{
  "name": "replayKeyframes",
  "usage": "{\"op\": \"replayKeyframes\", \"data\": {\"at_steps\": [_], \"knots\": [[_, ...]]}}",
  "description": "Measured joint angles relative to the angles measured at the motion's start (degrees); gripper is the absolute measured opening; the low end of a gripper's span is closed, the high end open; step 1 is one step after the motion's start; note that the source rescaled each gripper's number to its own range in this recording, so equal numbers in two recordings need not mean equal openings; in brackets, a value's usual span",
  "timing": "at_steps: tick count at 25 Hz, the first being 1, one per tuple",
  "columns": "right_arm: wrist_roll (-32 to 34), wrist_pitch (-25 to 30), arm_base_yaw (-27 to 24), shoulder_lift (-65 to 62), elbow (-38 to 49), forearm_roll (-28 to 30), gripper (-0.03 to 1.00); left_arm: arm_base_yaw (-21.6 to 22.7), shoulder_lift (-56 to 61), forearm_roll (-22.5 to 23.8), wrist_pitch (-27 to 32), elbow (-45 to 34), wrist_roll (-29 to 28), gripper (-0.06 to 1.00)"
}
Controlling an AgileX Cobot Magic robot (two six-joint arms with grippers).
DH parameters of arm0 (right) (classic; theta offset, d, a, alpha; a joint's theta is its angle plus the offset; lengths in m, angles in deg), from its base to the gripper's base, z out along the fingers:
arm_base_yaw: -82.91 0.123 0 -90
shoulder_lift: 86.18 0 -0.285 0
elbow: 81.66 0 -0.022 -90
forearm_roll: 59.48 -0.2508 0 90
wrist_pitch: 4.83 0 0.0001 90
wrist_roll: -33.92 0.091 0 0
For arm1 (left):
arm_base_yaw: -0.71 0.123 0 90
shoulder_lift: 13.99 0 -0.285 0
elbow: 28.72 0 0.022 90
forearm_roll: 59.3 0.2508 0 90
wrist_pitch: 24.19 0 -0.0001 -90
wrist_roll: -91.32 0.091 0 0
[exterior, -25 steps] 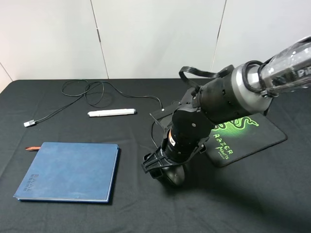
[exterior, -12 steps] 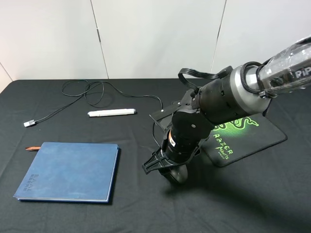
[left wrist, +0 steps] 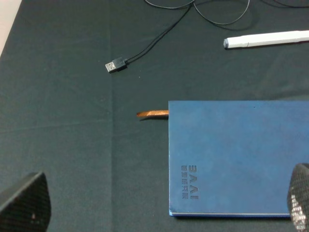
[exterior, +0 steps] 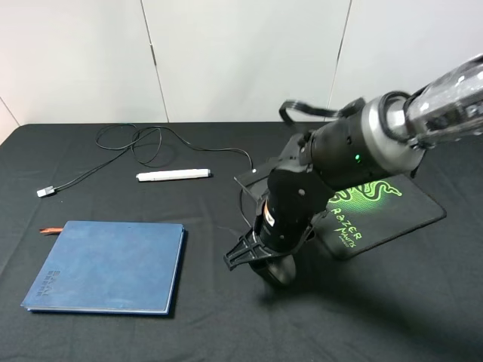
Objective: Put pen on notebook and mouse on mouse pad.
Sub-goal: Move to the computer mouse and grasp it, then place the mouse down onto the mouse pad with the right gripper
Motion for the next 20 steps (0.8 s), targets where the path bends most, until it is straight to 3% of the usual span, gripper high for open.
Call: {"op": "replayKeyframes", "data": {"at_steps": [11, 15, 20], "knots": [[-3.2, 18.3, 0.0, -4.1, -12.9, -0.7, 0.01, 0.0, 0.0, 0.0, 0.0, 0.0, 0.0, 0.98], [-7.0, 22.7, -1.1, -4.1, -18.7, -0.8, 0.01, 0.0, 0.0, 0.0, 0.0, 0.0, 0.0, 0.98], [-11.0, 25.0, -6.2, -4.1, -24.1, -0.9, 0.01, 0.0, 0.0, 0.0, 0.0, 0.0, 0.0, 0.98]]}}
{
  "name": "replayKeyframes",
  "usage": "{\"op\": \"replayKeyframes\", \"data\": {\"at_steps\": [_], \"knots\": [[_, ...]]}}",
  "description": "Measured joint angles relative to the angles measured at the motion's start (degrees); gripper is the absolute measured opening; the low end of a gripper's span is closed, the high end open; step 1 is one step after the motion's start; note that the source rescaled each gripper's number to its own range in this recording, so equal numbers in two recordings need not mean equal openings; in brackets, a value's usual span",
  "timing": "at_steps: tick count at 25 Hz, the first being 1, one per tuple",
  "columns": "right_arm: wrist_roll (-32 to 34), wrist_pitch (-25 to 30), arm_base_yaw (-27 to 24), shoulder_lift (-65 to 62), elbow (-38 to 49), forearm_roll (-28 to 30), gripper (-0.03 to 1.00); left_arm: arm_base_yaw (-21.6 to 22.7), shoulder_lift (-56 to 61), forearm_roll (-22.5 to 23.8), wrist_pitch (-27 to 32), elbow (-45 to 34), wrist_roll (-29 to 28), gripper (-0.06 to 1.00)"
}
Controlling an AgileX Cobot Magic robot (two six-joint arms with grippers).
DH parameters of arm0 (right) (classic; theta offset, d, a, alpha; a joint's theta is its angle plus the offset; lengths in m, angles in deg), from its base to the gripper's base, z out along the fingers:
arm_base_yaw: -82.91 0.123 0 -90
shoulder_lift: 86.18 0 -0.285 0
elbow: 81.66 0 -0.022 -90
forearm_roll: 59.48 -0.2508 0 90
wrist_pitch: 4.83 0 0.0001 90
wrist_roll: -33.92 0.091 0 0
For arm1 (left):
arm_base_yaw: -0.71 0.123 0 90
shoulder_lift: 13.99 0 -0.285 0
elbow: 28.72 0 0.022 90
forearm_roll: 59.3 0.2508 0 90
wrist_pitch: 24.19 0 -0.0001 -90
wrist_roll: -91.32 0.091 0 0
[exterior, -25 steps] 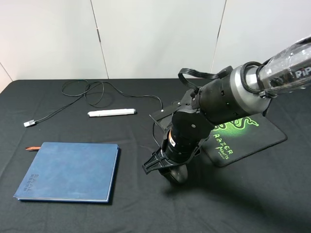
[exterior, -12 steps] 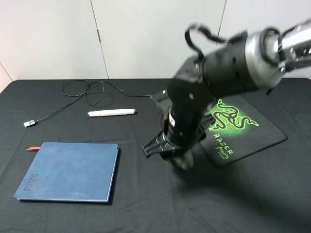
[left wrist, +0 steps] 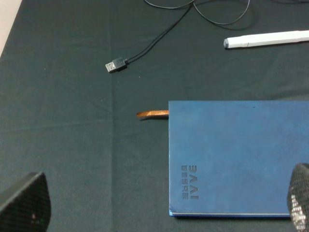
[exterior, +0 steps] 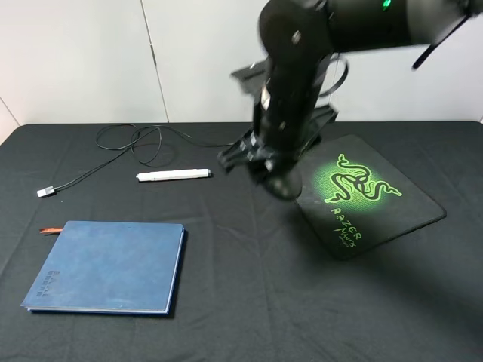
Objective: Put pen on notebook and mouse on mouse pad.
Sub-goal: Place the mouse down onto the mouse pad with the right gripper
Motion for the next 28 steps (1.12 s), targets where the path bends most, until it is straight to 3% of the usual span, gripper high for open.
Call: {"op": "replayKeyframes", "data": {"at_steps": [10, 20, 28], "knots": [[-6.7, -0.2, -13.9, 0.0, -1.0, 0.0, 0.01, 0.0, 0.0, 0.0, 0.0, 0.0, -0.1, 0.98], [-12.0, -7.9, -26.6, 0.0, 0.7, 0.2, 0.01, 0.0, 0.0, 0.0, 0.0, 0.0, -0.1, 0.98], [-12.6, -13.9, -31.6, 4.0, 6.8, 0.0, 0.01, 0.0, 0.0, 0.0, 0.0, 0.0, -0.1, 0.98]]}}
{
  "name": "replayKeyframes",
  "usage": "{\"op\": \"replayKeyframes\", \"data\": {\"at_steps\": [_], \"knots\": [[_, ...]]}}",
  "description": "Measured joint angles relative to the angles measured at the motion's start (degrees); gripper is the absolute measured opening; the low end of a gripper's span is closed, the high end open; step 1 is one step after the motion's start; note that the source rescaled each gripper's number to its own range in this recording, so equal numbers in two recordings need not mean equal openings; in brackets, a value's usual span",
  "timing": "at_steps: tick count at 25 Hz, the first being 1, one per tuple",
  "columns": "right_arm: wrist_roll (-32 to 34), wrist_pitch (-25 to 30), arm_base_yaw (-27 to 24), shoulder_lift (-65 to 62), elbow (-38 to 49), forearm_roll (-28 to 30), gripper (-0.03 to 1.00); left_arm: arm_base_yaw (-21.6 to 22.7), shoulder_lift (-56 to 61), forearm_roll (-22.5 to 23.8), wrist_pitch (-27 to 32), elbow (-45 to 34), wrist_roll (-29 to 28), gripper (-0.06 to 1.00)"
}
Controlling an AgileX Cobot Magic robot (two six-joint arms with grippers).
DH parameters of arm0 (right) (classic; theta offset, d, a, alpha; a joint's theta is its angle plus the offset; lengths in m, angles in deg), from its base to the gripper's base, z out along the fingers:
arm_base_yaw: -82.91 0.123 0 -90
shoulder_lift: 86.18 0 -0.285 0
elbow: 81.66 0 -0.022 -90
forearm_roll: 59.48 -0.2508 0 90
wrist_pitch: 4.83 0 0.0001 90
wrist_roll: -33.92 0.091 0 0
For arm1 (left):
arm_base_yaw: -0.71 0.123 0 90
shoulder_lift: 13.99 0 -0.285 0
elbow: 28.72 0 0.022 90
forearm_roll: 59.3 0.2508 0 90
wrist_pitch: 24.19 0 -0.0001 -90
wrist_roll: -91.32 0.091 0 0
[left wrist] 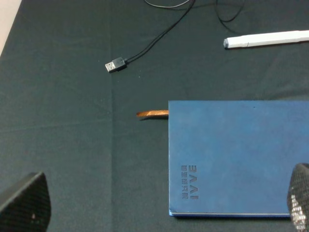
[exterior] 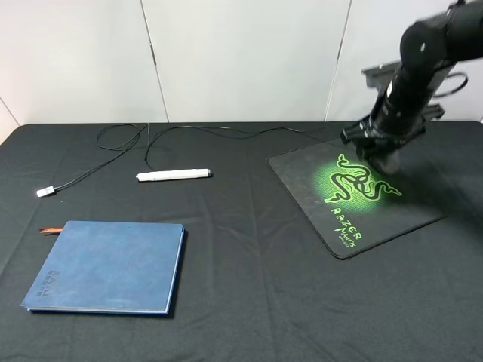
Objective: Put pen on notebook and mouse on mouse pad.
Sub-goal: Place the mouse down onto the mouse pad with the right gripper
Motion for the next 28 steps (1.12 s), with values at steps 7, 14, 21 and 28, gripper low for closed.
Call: {"op": "replayKeyframes", "data": {"at_steps": [7, 14, 21, 28], "knots": [[-0.1, -3.1, 0.0, 5.7, 0.8, -1.1, 0.01, 0.0, 0.0, 0.0, 0.0, 0.0, 0.0, 0.98], [-0.2, -3.4, 0.0, 8.3, 0.9, -2.0, 0.01, 0.0, 0.0, 0.0, 0.0, 0.0, 0.0, 0.98], [-0.2, -2.3, 0.0, 8.4, 0.9, -2.6, 0.28, 0.0, 0.0, 0.0, 0.0, 0.0, 0.0, 0.98], [2.0, -0.5, 0.0, 8.5, 0.9, -3.0, 0.97, 0.0, 0.0, 0.0, 0.0, 0.0, 0.0, 0.98]]}}
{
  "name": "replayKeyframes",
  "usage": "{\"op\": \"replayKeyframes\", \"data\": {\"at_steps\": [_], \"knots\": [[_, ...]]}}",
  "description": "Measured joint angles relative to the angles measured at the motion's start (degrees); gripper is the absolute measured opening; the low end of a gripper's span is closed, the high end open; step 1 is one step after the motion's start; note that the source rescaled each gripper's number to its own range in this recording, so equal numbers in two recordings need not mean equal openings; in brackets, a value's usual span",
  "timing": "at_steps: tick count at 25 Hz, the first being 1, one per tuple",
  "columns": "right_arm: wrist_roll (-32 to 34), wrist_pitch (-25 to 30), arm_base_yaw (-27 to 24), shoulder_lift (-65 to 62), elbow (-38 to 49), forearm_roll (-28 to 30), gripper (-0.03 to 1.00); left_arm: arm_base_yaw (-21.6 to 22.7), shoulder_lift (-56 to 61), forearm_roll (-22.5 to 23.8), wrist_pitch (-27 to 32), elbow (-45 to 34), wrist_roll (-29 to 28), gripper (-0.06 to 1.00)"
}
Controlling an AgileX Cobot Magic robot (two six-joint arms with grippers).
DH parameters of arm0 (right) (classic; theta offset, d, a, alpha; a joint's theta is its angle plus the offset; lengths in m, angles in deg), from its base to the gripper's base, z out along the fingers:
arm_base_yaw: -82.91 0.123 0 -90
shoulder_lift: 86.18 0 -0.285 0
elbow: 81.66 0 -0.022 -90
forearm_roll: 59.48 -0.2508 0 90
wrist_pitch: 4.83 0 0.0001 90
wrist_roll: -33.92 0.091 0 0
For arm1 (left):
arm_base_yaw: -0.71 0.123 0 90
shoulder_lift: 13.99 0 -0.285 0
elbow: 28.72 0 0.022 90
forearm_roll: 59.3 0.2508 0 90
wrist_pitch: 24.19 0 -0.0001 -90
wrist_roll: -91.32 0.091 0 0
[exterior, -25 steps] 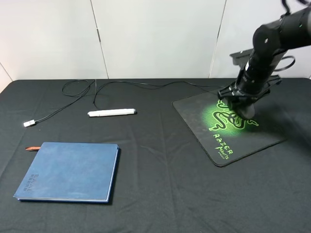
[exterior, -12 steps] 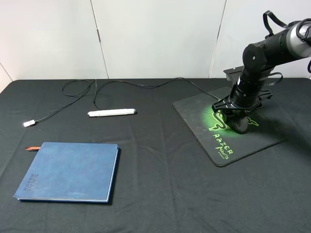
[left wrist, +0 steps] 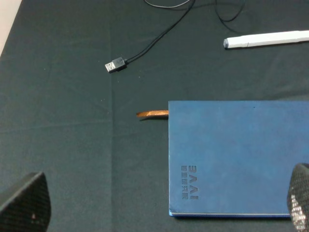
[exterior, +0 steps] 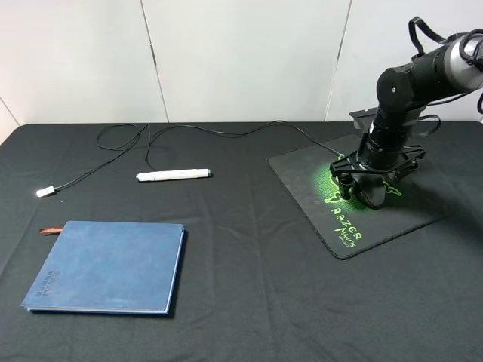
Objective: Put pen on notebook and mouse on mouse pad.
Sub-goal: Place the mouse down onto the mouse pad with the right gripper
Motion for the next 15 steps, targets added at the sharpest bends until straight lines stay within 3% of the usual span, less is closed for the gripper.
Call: {"op": "replayKeyframes", "data": {"at_steps": [15], "knots": [[0.2, 2.5, 0.0, -8.3, -0.2, -1.6, 1.00, 0.0, 0.0, 0.0, 0.0, 0.0, 0.0, 0.98]]}}
